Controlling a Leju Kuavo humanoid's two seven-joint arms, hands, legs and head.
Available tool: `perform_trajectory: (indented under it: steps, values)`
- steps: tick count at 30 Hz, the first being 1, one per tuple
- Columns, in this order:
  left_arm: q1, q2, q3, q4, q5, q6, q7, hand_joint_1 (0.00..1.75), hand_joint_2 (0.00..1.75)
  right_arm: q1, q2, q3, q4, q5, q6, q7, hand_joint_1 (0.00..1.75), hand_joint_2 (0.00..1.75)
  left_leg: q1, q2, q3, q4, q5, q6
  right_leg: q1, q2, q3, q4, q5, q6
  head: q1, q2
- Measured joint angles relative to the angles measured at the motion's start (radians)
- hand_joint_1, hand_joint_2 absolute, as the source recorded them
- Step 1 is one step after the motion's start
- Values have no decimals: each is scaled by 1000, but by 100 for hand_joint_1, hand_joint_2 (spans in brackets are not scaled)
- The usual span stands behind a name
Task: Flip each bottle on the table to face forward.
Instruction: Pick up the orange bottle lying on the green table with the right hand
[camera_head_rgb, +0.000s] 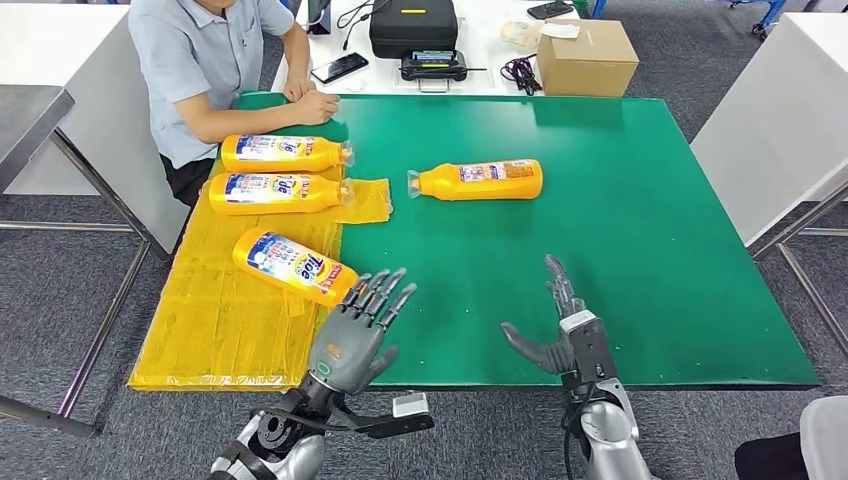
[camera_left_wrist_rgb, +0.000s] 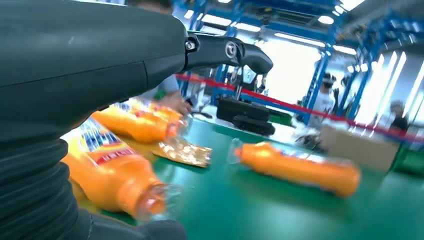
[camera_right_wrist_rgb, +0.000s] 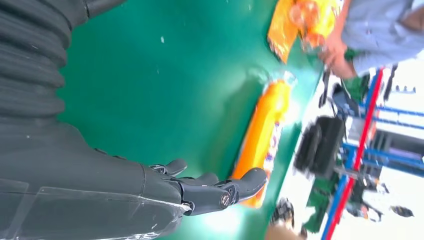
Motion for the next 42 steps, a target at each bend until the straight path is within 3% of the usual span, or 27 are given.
perform_trajectory:
  steps: [4,13,21,30,33,37,42]
  values:
    - [7,-19,2,-5,59,16,-49,0,175,0,14,-1,-5,8,-34,-2,0,175,0,0,0,0,0,0,0,0,0,0,0,0,0,0]
    - [13,-33,3,-6,69,17,-58,0,175,0,26,-1,-10,10,-57,-1,0,175,0,0,0,0,1,0,0,0,0,0,0,0,0,0]
    - [16,-39,8,-6,105,17,-79,0,175,0,49,-7,-17,37,-191,51,0,175,0,0,0,0,1,0,0,0,0,0,0,0,0,0]
    - [19,-56,20,-6,253,10,-137,0,175,-1,52,-1,-20,123,-300,26,0,175,0,0,0,0,1,0,0,0,0,0,0,0,0,0]
    - [20,-59,20,-7,275,1,-142,0,175,0,48,7,-20,230,-382,31,0,175,0,0,0,0,1,0,0,0,0,0,0,0,0,0]
    - [23,-59,21,-17,283,-8,-142,0,175,-2,20,35,-14,490,-513,101,0,175,0,0,0,0,1,0,0,0,0,0,0,0,0,0]
    - [27,-62,21,-30,295,-31,-140,0,175,-21,-31,76,34,697,-540,208,0,175,0,0,0,0,1,0,0,0,0,0,0,0,0,0]
